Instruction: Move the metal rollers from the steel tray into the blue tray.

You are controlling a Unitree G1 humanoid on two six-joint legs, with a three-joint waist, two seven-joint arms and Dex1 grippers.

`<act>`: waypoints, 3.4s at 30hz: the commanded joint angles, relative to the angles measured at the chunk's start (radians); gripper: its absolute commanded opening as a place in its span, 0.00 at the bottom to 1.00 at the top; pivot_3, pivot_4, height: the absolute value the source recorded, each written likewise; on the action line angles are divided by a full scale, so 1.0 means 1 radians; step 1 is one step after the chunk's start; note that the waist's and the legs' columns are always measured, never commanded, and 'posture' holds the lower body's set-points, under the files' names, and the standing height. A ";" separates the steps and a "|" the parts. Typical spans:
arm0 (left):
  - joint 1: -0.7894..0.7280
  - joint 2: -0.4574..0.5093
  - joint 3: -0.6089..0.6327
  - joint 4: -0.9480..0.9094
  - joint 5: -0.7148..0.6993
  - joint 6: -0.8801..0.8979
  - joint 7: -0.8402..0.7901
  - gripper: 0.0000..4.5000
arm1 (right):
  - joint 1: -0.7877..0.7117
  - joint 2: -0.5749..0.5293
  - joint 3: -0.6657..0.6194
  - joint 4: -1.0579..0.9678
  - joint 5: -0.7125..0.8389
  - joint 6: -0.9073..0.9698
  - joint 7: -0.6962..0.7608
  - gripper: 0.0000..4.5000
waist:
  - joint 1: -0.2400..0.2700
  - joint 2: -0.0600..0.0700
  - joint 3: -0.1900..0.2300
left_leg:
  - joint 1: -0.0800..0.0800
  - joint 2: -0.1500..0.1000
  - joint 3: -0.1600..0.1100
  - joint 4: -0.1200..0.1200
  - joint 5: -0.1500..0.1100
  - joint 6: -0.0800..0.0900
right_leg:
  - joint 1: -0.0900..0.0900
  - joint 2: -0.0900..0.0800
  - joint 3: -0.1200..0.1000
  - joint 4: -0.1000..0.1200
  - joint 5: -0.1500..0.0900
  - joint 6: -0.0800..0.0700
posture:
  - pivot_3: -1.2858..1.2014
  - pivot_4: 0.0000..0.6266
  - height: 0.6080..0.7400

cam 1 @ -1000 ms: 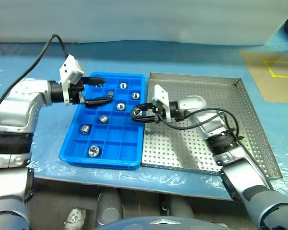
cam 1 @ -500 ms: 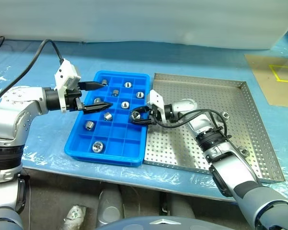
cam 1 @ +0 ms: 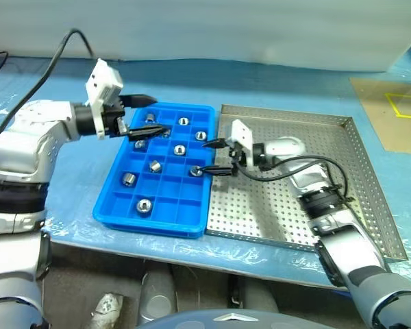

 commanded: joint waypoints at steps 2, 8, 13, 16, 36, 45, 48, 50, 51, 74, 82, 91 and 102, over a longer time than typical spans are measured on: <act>-0.124 -0.096 -0.092 0.163 0.080 -0.152 -0.075 0.99 | 0.066 -0.118 -0.125 -0.134 0.041 0.068 -0.039 0.88 | -0.003 0.000 0.000 | 0.000 0.000 0.000 0.001 0.000 0.001 | 0.001 0.000 0.001 0.000 0.000 0.000 | 0.48 0.24 1.00; -0.260 -0.305 -0.212 0.416 0.184 -0.372 -0.185 0.99 | 0.314 -0.269 -0.327 -0.323 0.067 0.173 -0.160 0.88 | -0.034 0.000 0.000 | 0.001 0.000 0.000 0.001 -0.002 0.004 | 0.002 0.001 0.004 -0.001 0.001 0.001 | 0.40 0.24 1.00; -0.326 -0.452 -0.234 0.581 0.205 -0.473 -0.270 0.99 | 0.552 -0.318 -0.504 -0.504 0.109 0.272 -0.235 0.88 | -0.081 0.000 -0.001 | 0.001 -0.001 0.002 0.002 -0.002 0.011 | 0.002 0.001 0.005 -0.002 0.001 0.002 | 0.34 0.24 1.00; -0.356 -0.518 -0.237 0.657 0.223 -0.527 -0.299 0.99 | 0.688 -0.328 -0.617 -0.551 0.118 0.302 -0.274 0.88 | -0.104 0.001 -0.001 | 0.002 -0.001 0.003 0.002 -0.004 0.013 | 0.003 0.001 0.005 -0.005 0.001 0.002 | 0.32 0.24 1.00; -0.327 -0.541 -0.206 0.660 0.245 -0.522 -0.340 0.99 | 0.783 -0.305 -0.595 -0.293 0.089 0.186 -0.351 0.88 | -0.172 0.001 -0.001 | 0.015 -0.003 0.021 0.005 -0.014 0.031 | 0.012 -0.001 0.019 -0.018 0.004 0.006 | 0.33 0.24 1.00; -0.283 -0.504 -0.208 0.585 0.249 -0.475 -0.323 0.99 | 0.749 -0.295 -0.586 -0.278 0.137 0.192 -0.355 0.88 | -0.169 -0.002 -0.002 | 0.022 -0.004 0.024 0.005 -0.017 0.029 | 0.017 -0.002 0.022 -0.018 0.004 0.006 | 0.35 0.24 1.00; -0.277 -0.496 -0.209 0.582 0.251 -0.471 -0.319 0.99 | 0.757 -0.300 -0.585 -0.290 0.145 0.199 -0.351 0.88 | -0.168 -0.002 -0.002 | 0.021 -0.004 0.024 0.005 -0.017 0.029 | 0.016 -0.002 0.022 -0.018 0.004 0.006 | 0.35 0.24 1.00; -0.274 -0.495 -0.210 0.581 0.252 -0.471 -0.317 0.99 | 0.759 -0.304 -0.570 -0.293 0.134 0.195 -0.353 0.88 | -0.169 -0.002 -0.002 | 0.021 -0.004 0.024 0.004 -0.017 0.029 | 0.016 -0.002 0.022 -0.019 0.003 0.006 | 0.35 0.24 1.00; -0.272 -0.496 -0.210 0.581 0.252 -0.471 -0.316 0.99 | 0.759 -0.304 -0.559 -0.287 0.127 0.190 -0.352 0.88 | -0.169 -0.002 -0.002 | 0.021 -0.004 0.024 0.004 -0.017 0.029 | 0.016 -0.002 0.022 -0.019 0.003 0.006 | 0.35 0.24 1.00; -0.259 -0.469 -0.206 0.553 0.253 -0.470 -0.287 0.99 | 0.673 -0.275 -0.462 -0.232 0.077 0.121 -0.402 0.28 | -0.168 -0.003 -0.002 | 0.020 -0.004 0.025 0.003 -0.017 0.029 | 0.015 -0.002 0.023 -0.020 0.003 0.006 | 0.37 0.24 1.00; -0.346 -0.433 -0.138 0.641 0.234 -0.458 -0.263 0.99 | 0.574 -0.294 -0.412 -0.437 0.149 0.223 -0.352 0.28 | -0.169 -0.003 -0.002 | 0.018 -0.004 0.025 0.001 -0.017 0.028 | 0.011 -0.001 0.023 -0.020 0.003 0.006 | 0.37 0.24 1.00; -0.415 -0.244 -0.035 0.745 0.207 -0.331 -0.342 0.99 | 0.422 -0.335 -0.288 -0.608 0.225 0.336 -0.217 0.28 | -0.156 -0.001 0.000 | 0.019 -0.003 0.026 -0.004 -0.016 0.027 | 0.009 0.000 0.026 -0.020 0.003 0.007 | 0.40 0.24 1.00; -0.027 0.036 0.039 0.152 0.091 -0.012 -0.318 0.99 | 0.164 -0.222 -0.061 -0.468 0.203 0.277 -0.065 0.28 | -0.097 -0.001 0.001 | 0.018 0.000 0.027 -0.012 -0.010 0.016 | 0.003 0.001 0.025 -0.017 0.002 0.006 | 0.50 0.24 1.00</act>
